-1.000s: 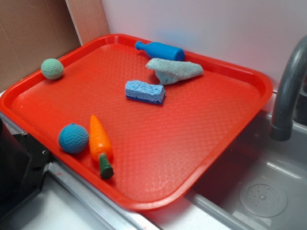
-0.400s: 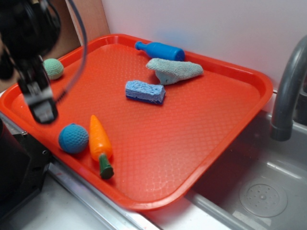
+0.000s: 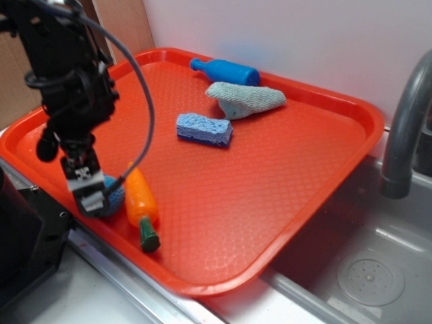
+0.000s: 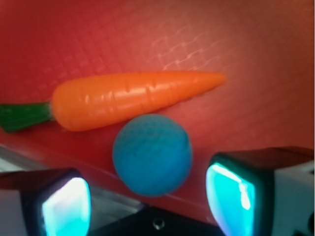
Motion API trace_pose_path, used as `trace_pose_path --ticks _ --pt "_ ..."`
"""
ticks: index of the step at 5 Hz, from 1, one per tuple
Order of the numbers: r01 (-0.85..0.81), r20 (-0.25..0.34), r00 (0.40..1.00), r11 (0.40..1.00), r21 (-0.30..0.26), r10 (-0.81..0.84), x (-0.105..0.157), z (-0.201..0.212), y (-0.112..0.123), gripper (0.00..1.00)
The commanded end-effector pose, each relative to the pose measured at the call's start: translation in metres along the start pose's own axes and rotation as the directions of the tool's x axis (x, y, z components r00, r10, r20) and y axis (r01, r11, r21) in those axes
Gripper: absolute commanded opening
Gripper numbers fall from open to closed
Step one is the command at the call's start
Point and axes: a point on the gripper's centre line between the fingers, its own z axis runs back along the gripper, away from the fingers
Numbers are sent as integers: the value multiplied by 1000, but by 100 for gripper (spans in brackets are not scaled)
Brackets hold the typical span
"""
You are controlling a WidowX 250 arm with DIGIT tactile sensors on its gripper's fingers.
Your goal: Grab the blue ball.
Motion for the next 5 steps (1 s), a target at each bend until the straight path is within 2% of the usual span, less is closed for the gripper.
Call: trace_pose_path --ticks 1,2,3,4,5 --pt "-16 -42 999 1000 12 16 3 -19 4 92" --pt "-49 -55 997 998 24 51 9 -10 0 0" --pt "-86 -42 995 995 52 88 8 -2 -1 0" --pt "-150 -9 988 983 106 152 5 32 1 0" --pt "-286 46 958 948 140 283 7 85 39 0"
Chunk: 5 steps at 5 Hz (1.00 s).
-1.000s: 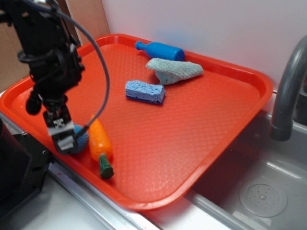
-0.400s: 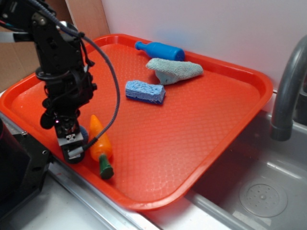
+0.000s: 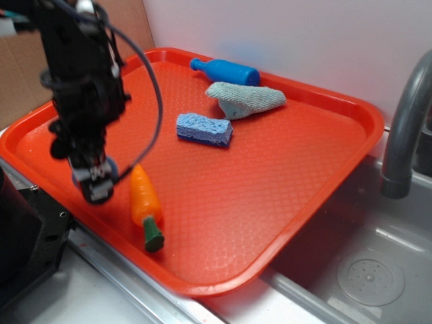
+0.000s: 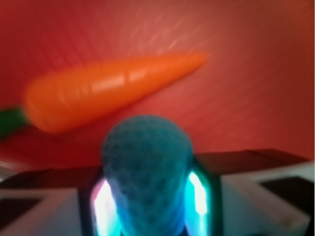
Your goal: Grab the blue ball.
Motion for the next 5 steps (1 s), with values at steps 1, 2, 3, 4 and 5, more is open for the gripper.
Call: trace_pose_path --ticks 1,2,3,4,5 --pt "-275 71 960 961 36 272 -2 99 64 0" --pt "-418 99 906 907 45 412 -13 124 103 0" --pt "-488 128 868 872 38 480 -16 132 127 0" --pt "-494 174 859 869 30 482 -6 143 132 0" --pt "-487 181 861 873 24 475 -2 145 129 0"
